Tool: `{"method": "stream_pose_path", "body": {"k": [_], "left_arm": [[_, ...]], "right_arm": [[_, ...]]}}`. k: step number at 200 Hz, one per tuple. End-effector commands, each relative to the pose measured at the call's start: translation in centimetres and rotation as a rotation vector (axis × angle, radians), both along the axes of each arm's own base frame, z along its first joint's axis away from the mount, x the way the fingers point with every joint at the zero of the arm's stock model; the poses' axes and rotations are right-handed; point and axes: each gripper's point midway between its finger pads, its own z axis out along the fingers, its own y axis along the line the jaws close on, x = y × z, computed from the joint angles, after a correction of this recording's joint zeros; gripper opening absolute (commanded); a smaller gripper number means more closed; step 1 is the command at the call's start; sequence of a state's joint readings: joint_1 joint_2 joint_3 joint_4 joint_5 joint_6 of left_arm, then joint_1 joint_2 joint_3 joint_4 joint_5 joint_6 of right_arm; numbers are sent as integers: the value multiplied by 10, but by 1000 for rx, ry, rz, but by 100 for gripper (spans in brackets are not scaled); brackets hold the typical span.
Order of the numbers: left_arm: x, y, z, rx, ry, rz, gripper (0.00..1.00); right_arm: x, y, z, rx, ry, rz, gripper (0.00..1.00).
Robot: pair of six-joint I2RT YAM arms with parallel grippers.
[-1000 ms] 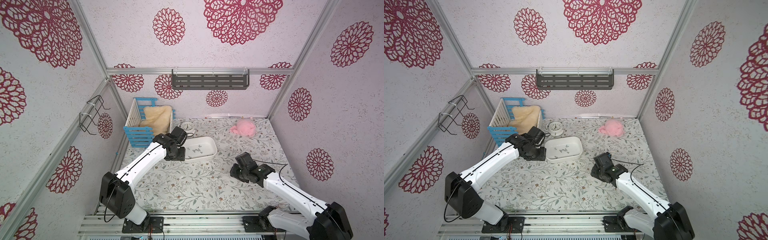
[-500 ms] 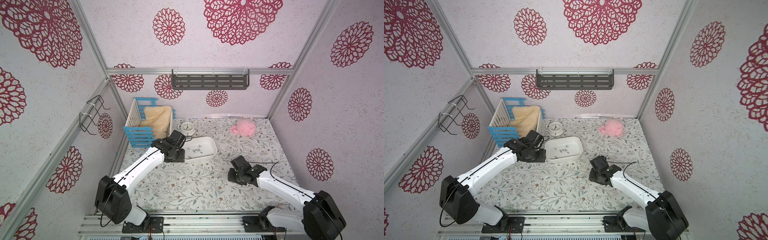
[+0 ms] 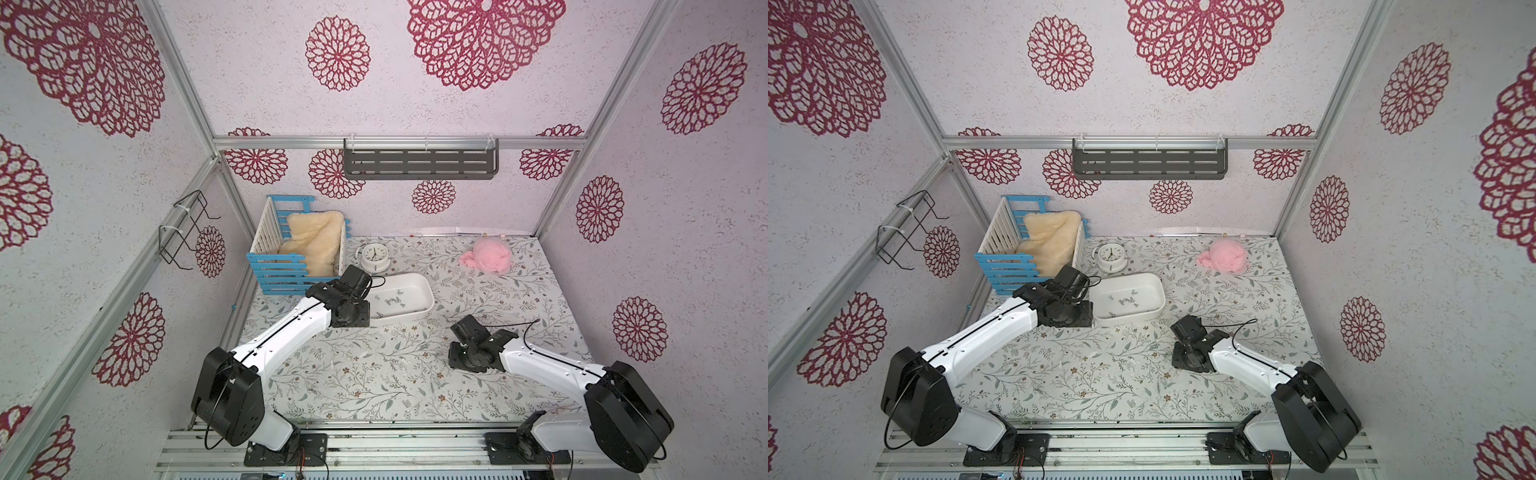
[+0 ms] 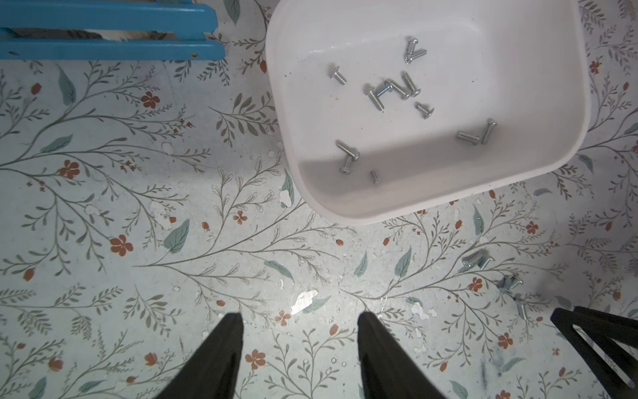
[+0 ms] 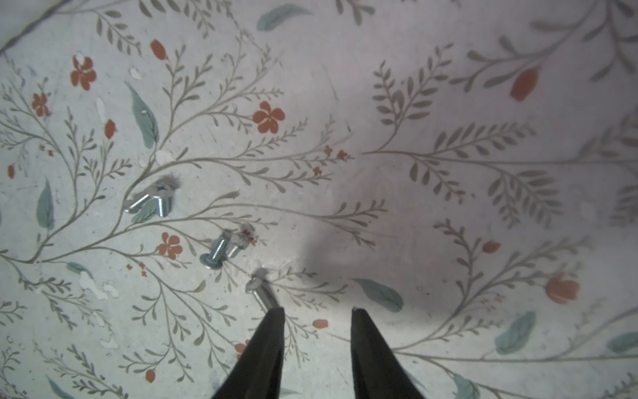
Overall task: Put the screws on the desktop into the storage box
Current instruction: Pick up the screw from the center of the board.
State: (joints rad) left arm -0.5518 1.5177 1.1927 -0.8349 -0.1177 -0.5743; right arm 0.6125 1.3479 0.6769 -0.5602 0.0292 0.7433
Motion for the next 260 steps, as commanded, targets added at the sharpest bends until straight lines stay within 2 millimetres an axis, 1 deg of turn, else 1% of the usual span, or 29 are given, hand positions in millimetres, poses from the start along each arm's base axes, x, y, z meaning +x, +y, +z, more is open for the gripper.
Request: {"method": "stream_pose_path", "body": {"k": [1,32,58,82,109,129,177,198,228,260], "left_arm": [[7,-1,-8,15,-24,-14,59],[12,1,-17,18,-26,-20,59],[16,2,-18,-1,-31,-11,59],[16,4,-16,-5,-38,-8,59],[16,5,-9,-12,-56,-13,59],[15,4,-4,-23,-64,-17,59],[14,4,-15,-18,-31,-15,59],[14,4,-16,-16,-30,-13,59],[14,5,-15,-16,-34,-11,59],[14,6,-15,-16,-34,-9,59]], "right_arm": [[13,11,11,10,-53,37,37],[13,18,8,9,-47,59,37],[16,24,9,5,-48,78,37],[20,27,7,-4,-42,87,37],[22,29,3,-21,-33,92,37],[19,30,-1,-28,-19,99,37],[11,30,-3,-46,0,116,37],[9,28,-5,-57,6,118,37],[9,28,-9,-68,17,124,34],[9,28,-13,-107,30,131,29]]}}
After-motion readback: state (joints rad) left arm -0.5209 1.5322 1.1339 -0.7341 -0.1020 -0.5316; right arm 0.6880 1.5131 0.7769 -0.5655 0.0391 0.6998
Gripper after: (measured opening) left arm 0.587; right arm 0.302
